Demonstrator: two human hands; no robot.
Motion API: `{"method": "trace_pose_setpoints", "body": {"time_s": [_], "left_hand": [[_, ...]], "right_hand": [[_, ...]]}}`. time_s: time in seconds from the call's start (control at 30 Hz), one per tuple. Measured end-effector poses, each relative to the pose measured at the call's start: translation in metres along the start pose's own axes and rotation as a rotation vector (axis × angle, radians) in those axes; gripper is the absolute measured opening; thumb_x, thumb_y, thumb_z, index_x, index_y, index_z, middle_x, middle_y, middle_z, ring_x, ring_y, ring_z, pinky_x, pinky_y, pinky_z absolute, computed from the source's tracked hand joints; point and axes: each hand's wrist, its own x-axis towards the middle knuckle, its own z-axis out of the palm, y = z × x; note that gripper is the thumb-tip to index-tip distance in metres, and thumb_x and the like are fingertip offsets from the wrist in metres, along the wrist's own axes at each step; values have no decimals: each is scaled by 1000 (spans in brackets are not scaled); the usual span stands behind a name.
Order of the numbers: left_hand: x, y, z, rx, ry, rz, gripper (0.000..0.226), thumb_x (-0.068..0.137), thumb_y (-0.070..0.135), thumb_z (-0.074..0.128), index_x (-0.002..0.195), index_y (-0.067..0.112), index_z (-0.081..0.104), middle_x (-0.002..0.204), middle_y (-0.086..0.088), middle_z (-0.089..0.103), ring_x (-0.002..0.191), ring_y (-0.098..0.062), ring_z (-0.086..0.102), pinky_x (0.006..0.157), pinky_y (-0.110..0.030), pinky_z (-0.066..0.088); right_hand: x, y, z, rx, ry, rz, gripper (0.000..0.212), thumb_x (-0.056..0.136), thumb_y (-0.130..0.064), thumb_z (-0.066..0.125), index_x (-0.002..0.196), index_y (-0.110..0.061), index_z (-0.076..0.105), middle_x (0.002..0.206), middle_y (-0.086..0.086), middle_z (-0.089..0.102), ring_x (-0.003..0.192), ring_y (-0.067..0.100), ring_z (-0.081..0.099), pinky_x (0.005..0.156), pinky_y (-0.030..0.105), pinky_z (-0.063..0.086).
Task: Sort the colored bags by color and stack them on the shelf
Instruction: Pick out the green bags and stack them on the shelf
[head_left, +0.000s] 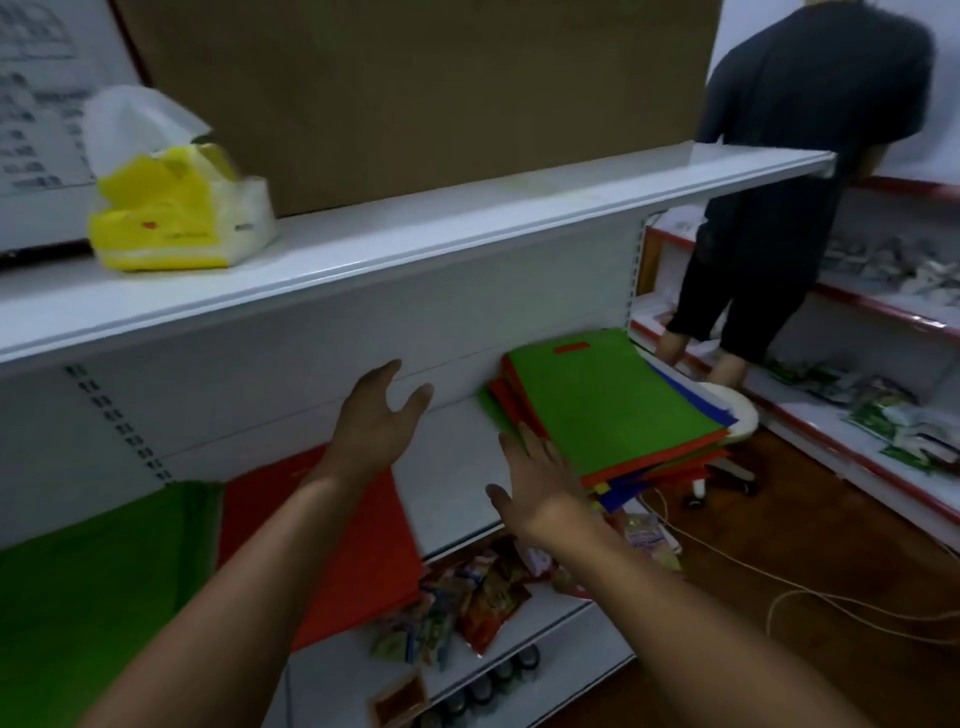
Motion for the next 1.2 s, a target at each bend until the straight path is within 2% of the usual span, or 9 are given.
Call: {"method": "trace_pose_setpoints", "body": {"time_s": [0.17,0.4,0.5,0.57,0.67,0.9,0.97,1.1,1.2], "left_hand": [[26,44,43,8,-42,74,63,92,46,55,146,19,38,153,-2,34,139,-18,33,112,-27,24],[71,69,100,12,-168,92,61,92,45,56,145,19,40,151,-6,38,135,-23,39,112,-37,33],[84,75,126,17,-217,49,53,93,39,57,140,16,46,143,-7,48,128,-24,47,100,-27,37],[91,76,143,9,-240,2,54,90,46,59,135,18,50,137,-2,53,124,-23,51,98,-27,39],[105,67,176,16,-261,-48,72,77,66,53,135,23,49,133,-1,58,121,-23,55,101,-42,45],[118,64,238,-42,-209,-232,59,89,36,65,138,9,48,135,-8,54,124,-28,53,101,-38,45],[119,59,251,-53,-208,-299,59,90,32,64,141,10,44,136,-8,53,122,-27,53,97,-34,46],[121,47,263,-140,-207,-421,54,91,29,63,140,16,43,132,-2,54,112,-23,57,85,-29,47],[123,40,262,-163,-146,-478,52,89,28,65,136,19,47,126,-4,58,107,-24,60,86,-34,50]], "right_hand": [[13,48,-35,31,65,104,68,98,-43,46,154,-20,13,162,7,8,147,31,13,117,46,19],[40,111,-55,60,123,257,69,99,-41,48,154,-21,12,163,8,4,148,32,9,118,48,17],[50,140,-56,81,136,286,68,99,-39,49,154,-20,14,162,9,5,148,32,10,118,48,16],[61,161,-55,95,140,289,68,99,-39,49,154,-18,15,162,10,7,148,33,10,118,48,17],[81,195,-52,100,132,291,69,98,-42,48,153,-16,16,161,16,10,148,34,8,119,48,18],[122,254,-51,32,-51,331,75,99,-55,36,155,-19,2,161,20,-6,148,35,-9,120,48,3],[128,262,-51,25,-87,315,76,98,-57,35,155,-18,1,161,19,0,149,34,-6,121,49,4],[131,262,-46,46,-80,204,76,97,-53,42,155,-17,8,154,15,31,144,33,24,116,49,23],[132,261,-46,50,-34,154,74,96,-51,46,153,-15,14,154,12,32,143,31,27,115,47,26]]}}
